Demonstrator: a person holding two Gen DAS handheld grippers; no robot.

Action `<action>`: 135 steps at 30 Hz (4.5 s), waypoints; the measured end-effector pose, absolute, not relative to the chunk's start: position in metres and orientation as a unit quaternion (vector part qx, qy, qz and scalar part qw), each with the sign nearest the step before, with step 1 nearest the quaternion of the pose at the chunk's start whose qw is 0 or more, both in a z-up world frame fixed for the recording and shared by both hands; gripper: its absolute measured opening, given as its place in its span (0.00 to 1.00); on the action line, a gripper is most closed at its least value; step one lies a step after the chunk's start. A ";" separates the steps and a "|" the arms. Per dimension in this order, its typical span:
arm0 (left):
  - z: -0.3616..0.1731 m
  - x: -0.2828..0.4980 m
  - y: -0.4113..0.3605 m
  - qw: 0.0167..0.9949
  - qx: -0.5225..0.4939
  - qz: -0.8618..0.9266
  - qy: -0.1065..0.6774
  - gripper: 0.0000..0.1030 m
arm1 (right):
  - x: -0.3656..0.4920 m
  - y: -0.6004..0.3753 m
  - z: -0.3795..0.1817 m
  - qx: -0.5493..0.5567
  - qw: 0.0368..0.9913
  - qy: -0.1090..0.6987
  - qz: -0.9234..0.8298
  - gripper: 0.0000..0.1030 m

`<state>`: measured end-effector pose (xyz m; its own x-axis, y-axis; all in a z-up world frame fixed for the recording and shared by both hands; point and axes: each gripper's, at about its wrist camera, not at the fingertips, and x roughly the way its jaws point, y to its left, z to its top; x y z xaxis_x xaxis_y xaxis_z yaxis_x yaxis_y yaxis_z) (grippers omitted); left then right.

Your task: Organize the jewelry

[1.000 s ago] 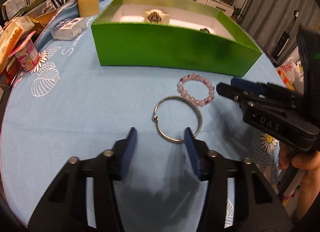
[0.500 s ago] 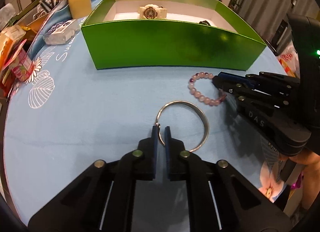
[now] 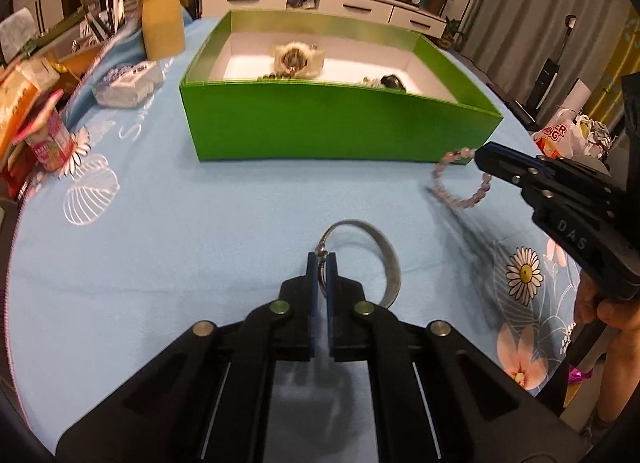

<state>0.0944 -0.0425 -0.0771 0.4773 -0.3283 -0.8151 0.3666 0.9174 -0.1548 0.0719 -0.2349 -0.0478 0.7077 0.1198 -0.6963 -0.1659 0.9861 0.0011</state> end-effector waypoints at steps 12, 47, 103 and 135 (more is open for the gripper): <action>-0.048 0.085 -0.044 0.873 0.028 -0.208 0.440 0.00 | 0.052 -0.239 -0.013 -0.031 0.940 0.331 0.069 0.07; -0.103 0.080 -0.068 0.823 0.115 -0.249 0.497 0.03 | 0.049 -0.247 -0.017 0.005 0.934 0.348 0.082 0.07; -0.020 0.274 -0.136 0.855 0.035 -0.252 0.452 0.03 | 0.210 -0.287 0.006 0.029 0.936 0.345 0.067 0.07; -0.052 0.284 -0.153 0.838 0.070 -0.237 0.486 0.03 | 0.240 -0.293 -0.019 0.045 0.913 0.399 0.068 0.07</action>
